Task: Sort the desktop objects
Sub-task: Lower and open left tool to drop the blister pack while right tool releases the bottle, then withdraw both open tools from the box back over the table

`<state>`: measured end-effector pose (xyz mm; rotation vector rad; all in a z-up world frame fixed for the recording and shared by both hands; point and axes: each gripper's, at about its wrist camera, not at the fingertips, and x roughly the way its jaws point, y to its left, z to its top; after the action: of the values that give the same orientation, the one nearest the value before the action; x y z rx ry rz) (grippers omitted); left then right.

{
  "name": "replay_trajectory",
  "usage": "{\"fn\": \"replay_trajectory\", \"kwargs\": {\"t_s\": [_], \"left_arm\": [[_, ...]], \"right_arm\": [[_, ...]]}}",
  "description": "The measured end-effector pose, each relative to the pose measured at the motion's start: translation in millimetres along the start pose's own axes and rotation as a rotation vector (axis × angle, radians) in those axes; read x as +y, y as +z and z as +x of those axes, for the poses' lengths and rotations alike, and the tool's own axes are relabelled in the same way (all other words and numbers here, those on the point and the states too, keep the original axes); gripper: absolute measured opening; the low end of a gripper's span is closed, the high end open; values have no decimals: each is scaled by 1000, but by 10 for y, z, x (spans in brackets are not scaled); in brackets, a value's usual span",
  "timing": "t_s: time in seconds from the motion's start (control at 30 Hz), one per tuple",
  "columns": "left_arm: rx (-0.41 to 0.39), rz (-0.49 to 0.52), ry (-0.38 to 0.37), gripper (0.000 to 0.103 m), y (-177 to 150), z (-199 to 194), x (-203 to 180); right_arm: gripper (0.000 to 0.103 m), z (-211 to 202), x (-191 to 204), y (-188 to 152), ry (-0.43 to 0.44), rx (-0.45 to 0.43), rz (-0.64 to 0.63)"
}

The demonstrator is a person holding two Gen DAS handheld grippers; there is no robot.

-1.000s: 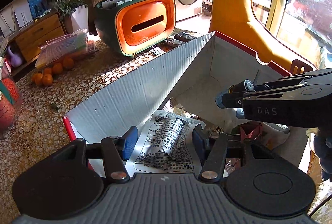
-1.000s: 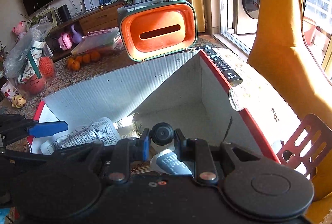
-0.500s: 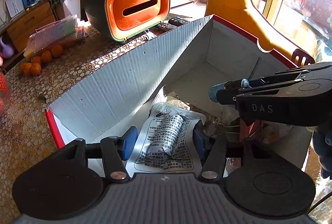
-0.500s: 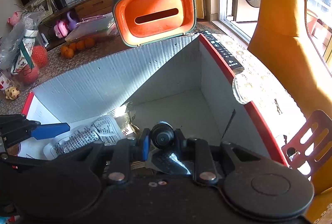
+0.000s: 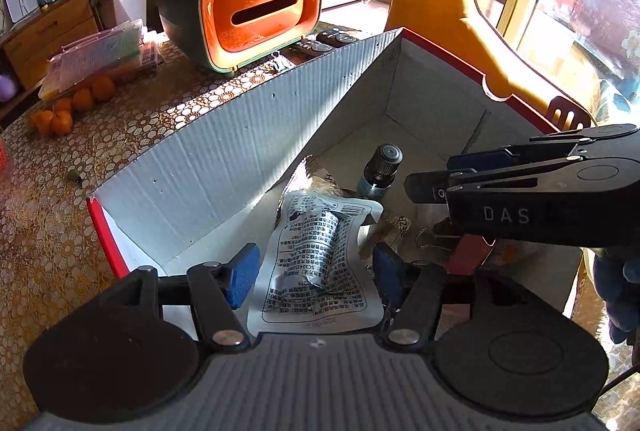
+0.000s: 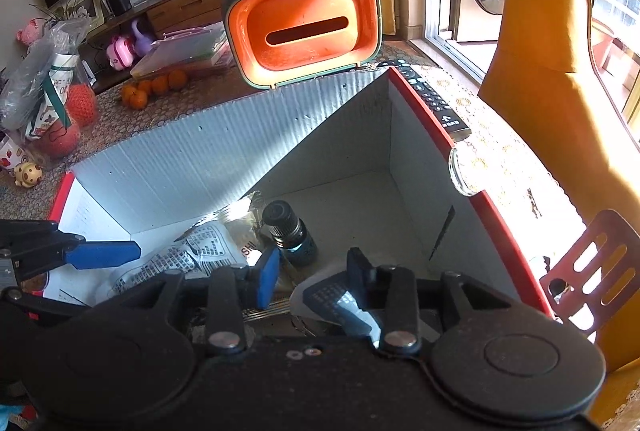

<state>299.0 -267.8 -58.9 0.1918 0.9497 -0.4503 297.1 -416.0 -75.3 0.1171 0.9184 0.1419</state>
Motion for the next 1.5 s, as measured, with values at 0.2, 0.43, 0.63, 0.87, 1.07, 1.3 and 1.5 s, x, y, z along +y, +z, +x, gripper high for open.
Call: {"fn": "replay_trajectory", "kwargs": {"t_s": [0.2,0.43,0.63,0.87,1.07,1.3,1.5], "left_arm": [[-37,-20,-8,71,-65,-175,5],[-94,-33,-4,71,-187,-471,21],[-134,-58,-14,71,-321,-749,78],[-183,-75,-28,71,-508,-1077,140],[-227,-103,-39,76,-708,-1356,247],[-289,-113,-5,82,-966,-1661,405],[-319,-142,20,85,-1178,-1869,586]], "right_arm": [[52,-127,75,-35,13,-28,-17],[66,-329,160,-110,29,-66,-19],[74,-562,291,-198,51,-100,-39],[86,-853,441,-312,102,-144,-33],[90,-1069,586,-409,124,-183,-38],[95,-1260,830,-531,134,-222,-54],[98,-1393,1102,-634,155,-261,-81]]}}
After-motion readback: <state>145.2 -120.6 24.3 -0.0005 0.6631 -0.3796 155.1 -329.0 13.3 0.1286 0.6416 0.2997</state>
